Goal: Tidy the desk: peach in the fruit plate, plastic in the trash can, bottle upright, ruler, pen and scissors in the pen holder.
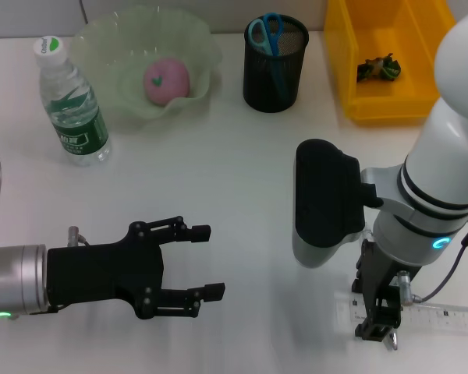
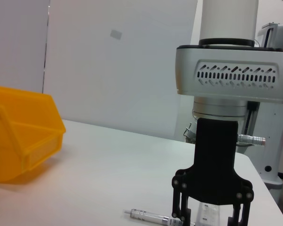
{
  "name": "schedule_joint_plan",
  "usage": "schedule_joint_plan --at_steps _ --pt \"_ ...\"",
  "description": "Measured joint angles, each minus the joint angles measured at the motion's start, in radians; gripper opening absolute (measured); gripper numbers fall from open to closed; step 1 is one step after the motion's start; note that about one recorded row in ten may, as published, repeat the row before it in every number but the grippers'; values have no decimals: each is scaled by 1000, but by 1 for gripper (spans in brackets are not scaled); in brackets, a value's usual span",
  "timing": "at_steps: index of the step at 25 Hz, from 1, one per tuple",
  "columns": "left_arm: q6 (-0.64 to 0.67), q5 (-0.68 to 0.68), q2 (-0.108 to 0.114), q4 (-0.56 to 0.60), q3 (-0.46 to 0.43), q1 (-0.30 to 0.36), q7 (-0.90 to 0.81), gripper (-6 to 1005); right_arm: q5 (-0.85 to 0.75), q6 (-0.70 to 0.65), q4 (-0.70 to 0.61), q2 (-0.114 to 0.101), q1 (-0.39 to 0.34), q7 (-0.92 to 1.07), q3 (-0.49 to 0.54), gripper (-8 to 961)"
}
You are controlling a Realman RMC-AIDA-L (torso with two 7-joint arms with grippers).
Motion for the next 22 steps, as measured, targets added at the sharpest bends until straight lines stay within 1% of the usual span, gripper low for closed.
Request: schedule_joint_plan --at_steps 13,19,21,22 --pt "0 0 0 8 -3 1 -4 830 -6 8 -9 0 -6 12 -11 557" --pt "0 0 0 10 -4 2 -5 830 -13 9 -14 0 -6 11 -1 404" --pt "0 0 0 10 -5 2 -5 830 -14 9 -15 0 -6 11 5 402" --pt "0 -1 0 10 -5 2 -5 830 -13 1 -17 0 -5 7 38 401"
